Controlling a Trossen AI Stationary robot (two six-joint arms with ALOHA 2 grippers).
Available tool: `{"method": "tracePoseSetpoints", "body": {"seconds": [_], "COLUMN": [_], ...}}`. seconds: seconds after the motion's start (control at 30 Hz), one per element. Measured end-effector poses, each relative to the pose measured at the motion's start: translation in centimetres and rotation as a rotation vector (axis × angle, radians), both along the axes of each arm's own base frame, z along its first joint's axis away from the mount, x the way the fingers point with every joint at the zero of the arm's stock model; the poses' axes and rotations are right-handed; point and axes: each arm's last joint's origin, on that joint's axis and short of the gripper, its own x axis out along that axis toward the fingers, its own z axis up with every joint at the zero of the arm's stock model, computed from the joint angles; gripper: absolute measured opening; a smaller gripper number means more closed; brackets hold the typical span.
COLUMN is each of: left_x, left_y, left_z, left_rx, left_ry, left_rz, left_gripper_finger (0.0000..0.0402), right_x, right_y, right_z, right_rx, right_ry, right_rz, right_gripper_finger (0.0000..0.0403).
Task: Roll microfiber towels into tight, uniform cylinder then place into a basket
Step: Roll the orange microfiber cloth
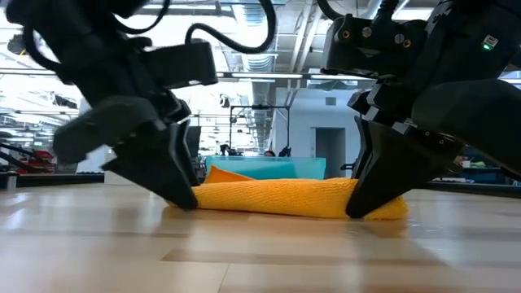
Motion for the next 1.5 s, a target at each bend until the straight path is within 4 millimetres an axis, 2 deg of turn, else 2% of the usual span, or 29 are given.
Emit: {"method": "tracePoseSetpoints", "body": {"seconds": [0.27, 0.53, 0.67, 0.83, 1.1, 1.3, 1.5], "left_x": [0.6, 0.6, 1.0, 1.3, 1.5, 1.9, 1.6], "left_y": [1.5, 1.3, 0.8, 0.0, -0.8, -1.6, -1.1], "left_z": [-0.1, 0.0, 0.7, 2.1, 3.9, 5.1, 4.9], "left_rx": [-0.022, -0.116, -0.237, -0.403, -0.622, -0.832, -0.872], "left_ry": [0.015, 0.052, 0.090, 0.223, 0.388, 0.477, 0.530], "left_rz": [0.045, 0.028, 0.053, 0.077, 0.103, 0.088, 0.159], "left_gripper_finger": [0.0105, 0.0012, 0.0013, 0.0026, 0.0017, 0.0019, 0.0019], "right_x": [0.0, 0.1, 0.8, 1.4, 2.0, 2.7, 2.6], "right_y": [0.2, 0.3, 0.9, 1.8, 2.5, 4.3, 5.8], "right_z": [0.0, 0.2, 0.8, 1.7, 2.5, 4.2, 5.2], "right_rx": [0.006, 0.014, 0.068, 0.194, 0.325, 0.444, 0.506], "right_ry": [-0.008, -0.010, -0.019, 0.005, 0.027, 0.009, -0.022], "right_rz": [0.010, 0.013, 0.024, 0.051, 0.049, 0.113, 0.149], "right_gripper_finger": [0.0029, 0.0032, 0.0028, 0.0028, 0.0026, 0.0028, 0.0026]}}
